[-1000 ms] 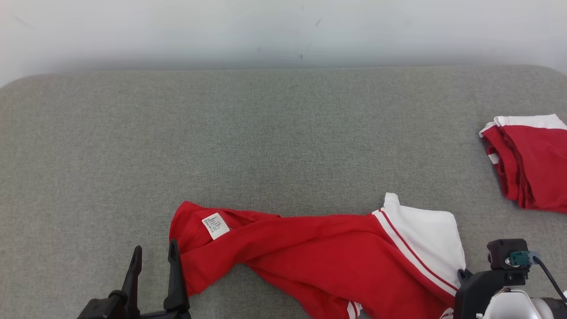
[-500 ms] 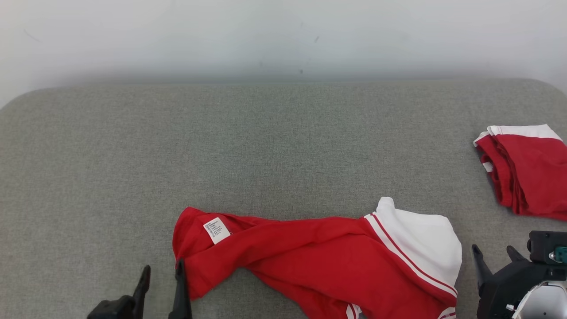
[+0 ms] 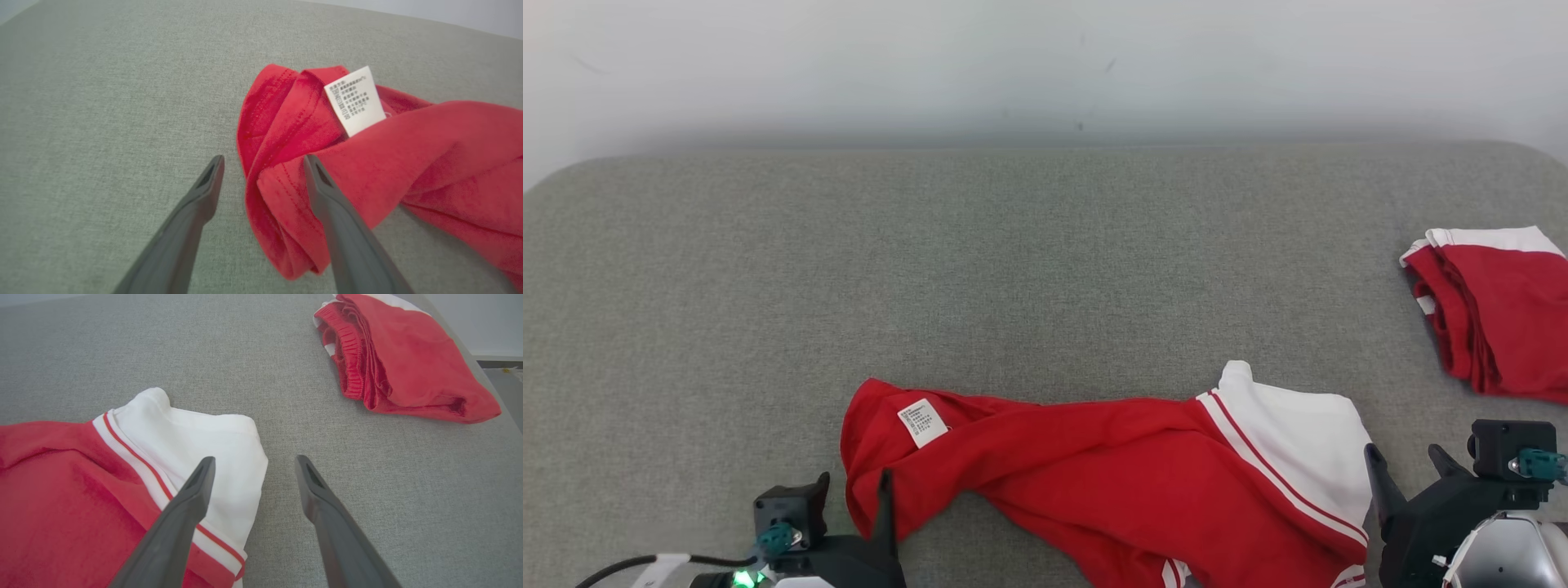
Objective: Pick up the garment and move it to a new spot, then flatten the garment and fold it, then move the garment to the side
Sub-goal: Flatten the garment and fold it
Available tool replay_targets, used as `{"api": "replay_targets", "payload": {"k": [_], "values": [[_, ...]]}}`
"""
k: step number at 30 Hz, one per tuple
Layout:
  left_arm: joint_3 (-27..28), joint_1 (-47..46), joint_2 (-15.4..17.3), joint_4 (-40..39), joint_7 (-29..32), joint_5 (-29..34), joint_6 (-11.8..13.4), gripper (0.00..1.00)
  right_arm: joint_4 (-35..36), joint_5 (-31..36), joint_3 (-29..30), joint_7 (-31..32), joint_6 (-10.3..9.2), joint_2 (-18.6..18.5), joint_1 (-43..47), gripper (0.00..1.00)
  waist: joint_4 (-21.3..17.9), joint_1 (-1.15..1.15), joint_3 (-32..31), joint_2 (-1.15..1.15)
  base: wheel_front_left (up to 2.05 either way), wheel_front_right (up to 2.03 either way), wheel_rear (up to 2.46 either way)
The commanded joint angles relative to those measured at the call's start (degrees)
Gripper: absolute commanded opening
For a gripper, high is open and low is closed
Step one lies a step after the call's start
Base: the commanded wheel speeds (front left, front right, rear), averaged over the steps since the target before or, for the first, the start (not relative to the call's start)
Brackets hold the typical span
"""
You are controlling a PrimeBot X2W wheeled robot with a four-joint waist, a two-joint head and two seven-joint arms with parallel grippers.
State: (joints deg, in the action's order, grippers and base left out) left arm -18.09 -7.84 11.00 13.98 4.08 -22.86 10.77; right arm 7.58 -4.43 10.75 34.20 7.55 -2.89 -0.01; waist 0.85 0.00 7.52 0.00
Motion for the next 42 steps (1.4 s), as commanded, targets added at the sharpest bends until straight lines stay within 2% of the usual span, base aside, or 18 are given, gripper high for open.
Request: {"api": "replay_targets", "payload": {"k": [1, 12, 19, 27, 33, 35, 42], "values": [[-0.46, -0.99, -0.06, 0.92, 0.15, 0.93, -0.04, 1.0, -0.26, -0.38, -0.07, -0.36, -0.15, 0.03, -0.45, 1.0, -0.26, 0.0, 0.25, 0.0, 0.0, 0.0, 0.0], [-2.06, -2.16, -0.57, 4.61, -0.85, 1.24, -0.35, 1.0, -0.83, -0.55, 0.54, -0.57, -0.15, 0.03, -0.72, 1.0, -0.35, 0.0, 0.88, 0.0, 0.0, 0.0, 0.0], [-3.48, -0.24, -0.63, 2.27, -1.63, 1.89, -0.23, 1.0, -1.06, -0.9, 0.6, -0.55, -0.15, 0.03, -0.63, 1.0, 0.09, 0.0, 0.95, 0.0, 0.0, 0.0, 0.0], [-2.61, 0.2, -0.56, 0.85, -0.63, -0.23, -0.36, 1.0, -1.15, -1.12, 0.59, -0.74, -0.15, 0.02, -0.62, 1.0, -0.23, 0.0, 0.92, 0.0, 0.0, 0.0, 0.0], [-3.37, 1.64, -0.38, -5.14, -0.41, 1.15, 1.46, 1.0, -0.85, -0.77, 1.72, -0.73, -0.15, 0.03, -0.15, 1.0, -0.69, 0.0, 0.73, 0.0, 0.0, 0.0, 0.0], [-3.46, 2.85, -0.78, -6.97, 0.94, -0.14, 1.91, 1.0, -0.76, -0.81, 1.9, -0.71, -0.15, 0.02, 0.03, 1.0, -0.72, 0.0, 0.73, 0.0, 0.0, 0.0, 0.0], [-2.27, 3.7, 0.07, -7.58, 3.38, -2.15, 2.25, 1.0, -1.03, -1.17, 1.71, -0.86, -0.15, 0.03, -0.43, 1.0, -0.7, 0.0, 1.12, 0.0, 0.0, 0.0, 0.0]]}}
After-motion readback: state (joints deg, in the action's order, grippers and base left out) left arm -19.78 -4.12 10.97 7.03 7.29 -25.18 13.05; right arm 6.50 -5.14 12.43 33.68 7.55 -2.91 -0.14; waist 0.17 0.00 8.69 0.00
